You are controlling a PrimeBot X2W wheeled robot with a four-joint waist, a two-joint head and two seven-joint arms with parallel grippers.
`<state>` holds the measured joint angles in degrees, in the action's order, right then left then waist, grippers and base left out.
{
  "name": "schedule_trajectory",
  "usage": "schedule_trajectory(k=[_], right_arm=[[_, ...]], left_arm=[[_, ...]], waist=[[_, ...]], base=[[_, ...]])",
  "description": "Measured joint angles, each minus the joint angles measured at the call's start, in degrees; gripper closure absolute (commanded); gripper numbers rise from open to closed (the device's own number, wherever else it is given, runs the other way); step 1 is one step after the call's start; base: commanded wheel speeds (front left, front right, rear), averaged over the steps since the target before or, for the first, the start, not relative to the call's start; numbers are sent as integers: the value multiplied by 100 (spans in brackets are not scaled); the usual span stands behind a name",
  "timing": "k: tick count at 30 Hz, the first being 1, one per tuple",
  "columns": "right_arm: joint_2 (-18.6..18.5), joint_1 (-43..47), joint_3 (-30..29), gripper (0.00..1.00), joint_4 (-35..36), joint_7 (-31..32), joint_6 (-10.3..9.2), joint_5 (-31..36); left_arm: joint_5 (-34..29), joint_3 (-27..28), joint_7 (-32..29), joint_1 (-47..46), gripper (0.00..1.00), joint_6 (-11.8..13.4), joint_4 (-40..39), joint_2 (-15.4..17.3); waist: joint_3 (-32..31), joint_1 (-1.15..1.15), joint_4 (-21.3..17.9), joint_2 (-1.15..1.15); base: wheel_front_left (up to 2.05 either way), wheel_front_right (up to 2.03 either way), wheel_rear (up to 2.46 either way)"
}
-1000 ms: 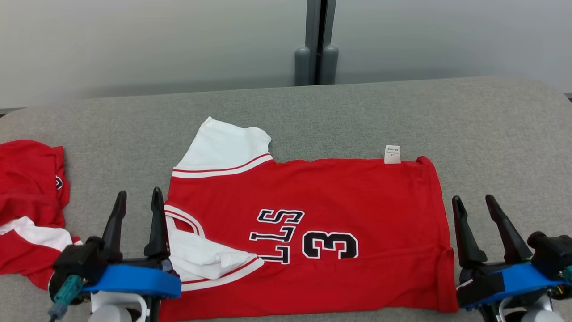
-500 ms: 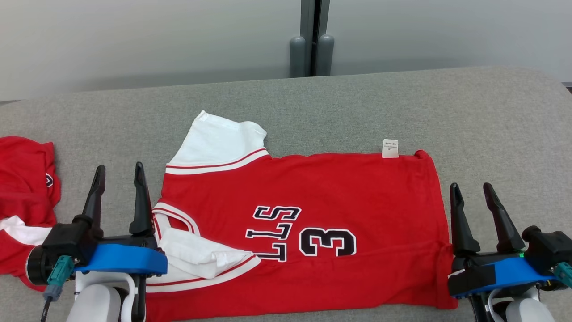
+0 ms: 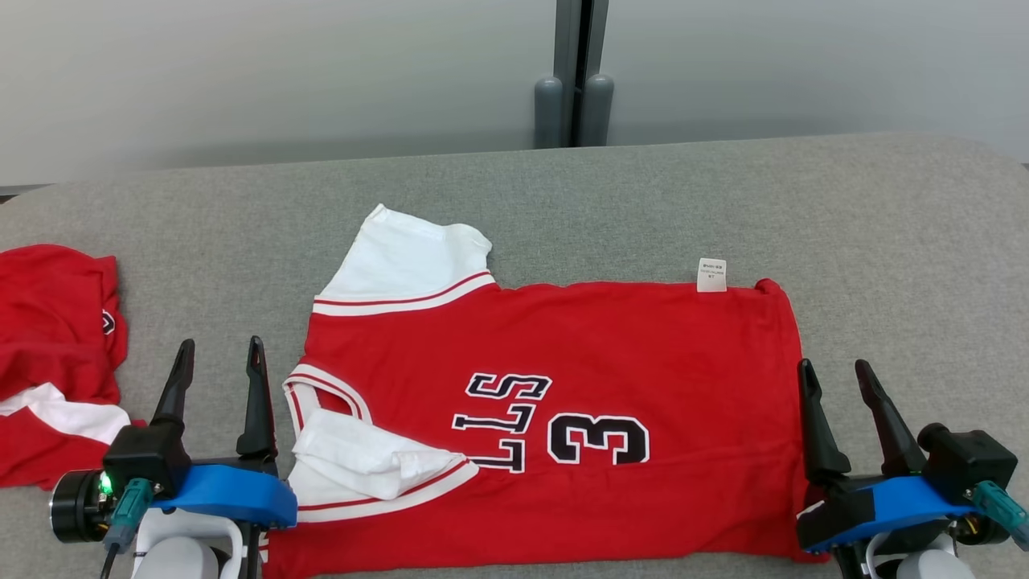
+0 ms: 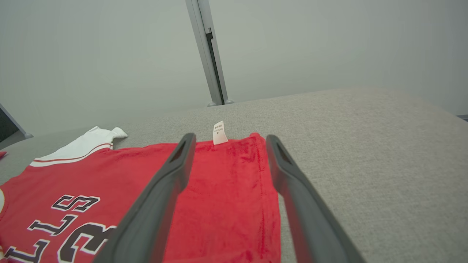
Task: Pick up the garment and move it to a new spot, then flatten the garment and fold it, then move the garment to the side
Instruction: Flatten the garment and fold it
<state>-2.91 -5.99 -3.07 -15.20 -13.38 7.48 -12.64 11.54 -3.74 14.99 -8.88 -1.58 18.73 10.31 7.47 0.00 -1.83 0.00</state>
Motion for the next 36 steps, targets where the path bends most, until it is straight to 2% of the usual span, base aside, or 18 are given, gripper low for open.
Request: schedule_trajectory(k=[12, 17, 21, 26, 36], right_arm=[[0, -155, -45, 0, -68, 94, 0, 80], [-278, -814, -137, 0, 16, 504, 0, 219], [-532, -1485, -45, 0, 89, 1035, 0, 252], [-610, -2182, 133, 0, 194, 1482, 0, 238], [-566, -2751, 403, 0, 125, 1503, 0, 83]], left_arm=[[-69, 172, 0, -145, 0, -164, 147, -133], [60, 186, -22, -1088, 0, -374, 363, 49], [181, 16, -318, -2178, 0, -505, 638, 256], [515, -358, -948, -3411, 0, -564, 1067, 514], [1533, -1935, -2243, -4717, 0, -584, 1947, 1172]], waist=[[106, 0, 34, 0], [355, 0, 9, 0], [701, 0, -89, 0], [1268, 1, -287, 0], [2122, 1, -608, 0]], base=[[0, 0, 0], [0, 0, 0], [0, 0, 0], [0, 0, 0], [0, 0, 0]])
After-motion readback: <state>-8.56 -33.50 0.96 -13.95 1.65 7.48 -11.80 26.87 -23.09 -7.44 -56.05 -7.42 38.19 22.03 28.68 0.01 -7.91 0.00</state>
